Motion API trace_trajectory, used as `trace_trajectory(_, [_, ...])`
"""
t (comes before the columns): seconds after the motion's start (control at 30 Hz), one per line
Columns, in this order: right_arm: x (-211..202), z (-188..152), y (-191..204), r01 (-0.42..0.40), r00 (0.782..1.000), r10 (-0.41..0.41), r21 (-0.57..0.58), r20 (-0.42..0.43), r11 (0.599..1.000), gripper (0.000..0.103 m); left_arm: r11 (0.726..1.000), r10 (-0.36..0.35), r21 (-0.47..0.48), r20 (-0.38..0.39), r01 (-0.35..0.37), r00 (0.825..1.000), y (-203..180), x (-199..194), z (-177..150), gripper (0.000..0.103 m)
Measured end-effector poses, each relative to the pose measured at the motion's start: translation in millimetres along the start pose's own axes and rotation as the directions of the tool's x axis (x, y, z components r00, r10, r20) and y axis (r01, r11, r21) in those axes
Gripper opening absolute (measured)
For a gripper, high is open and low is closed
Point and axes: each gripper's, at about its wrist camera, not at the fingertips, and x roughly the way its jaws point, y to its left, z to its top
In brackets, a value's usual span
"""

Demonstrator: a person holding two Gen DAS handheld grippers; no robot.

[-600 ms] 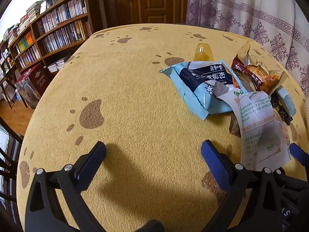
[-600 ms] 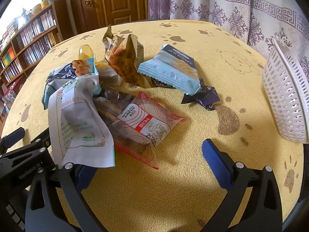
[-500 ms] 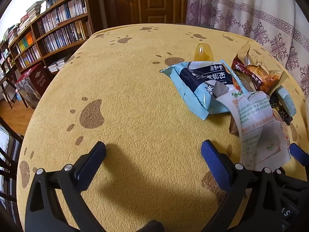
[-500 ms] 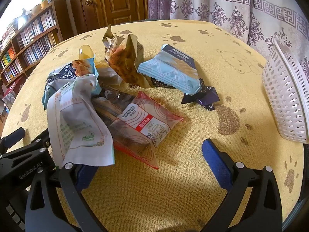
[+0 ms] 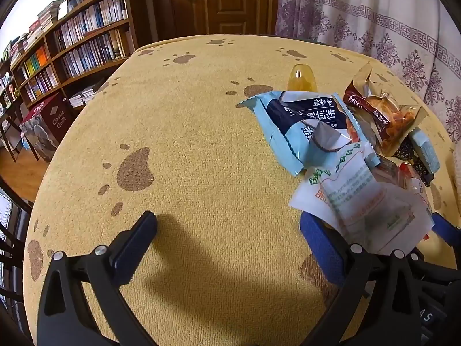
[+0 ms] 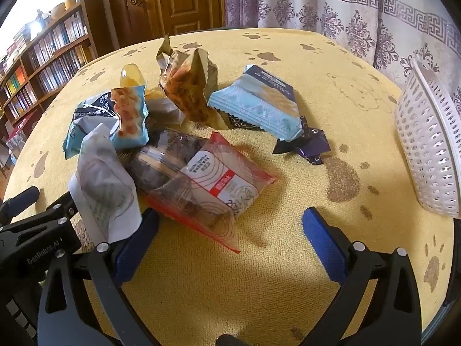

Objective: Organize snacks
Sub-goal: 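Reach the left tool toward the white-green printed snack bag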

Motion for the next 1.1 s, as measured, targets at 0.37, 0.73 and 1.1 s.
trace_trajectory(0.37, [-0.3, 0.1, -1.5, -0.007, 1.000, 0.007, -0.008, -0.006, 1.000, 0.101, 0.995, -0.089, -0.050, 0.033, 0.091, 0.995, 9.9, -7.4, -1.7, 0.098])
trace_trajectory(0.73, [-3.8, -1.1, -2.8, -0.028, 1.000, 0.028, -0.007, 0.000, 1.000, 0.101, 0.979, -0.156, -0.123, 0.084, 0.165, 0.984, 22.7, -20.7, -7.9, 0.098])
trace_trajectory(1.1, [-23.4, -16.9, -11.0, -0.092, 0.995, 0.093, -0.017, 0.022, 0.996, 0.101, 0.962, -0.199, -0.163, 0.132, 0.219, 0.971, 32.1, -36.2, -17.1, 0.098])
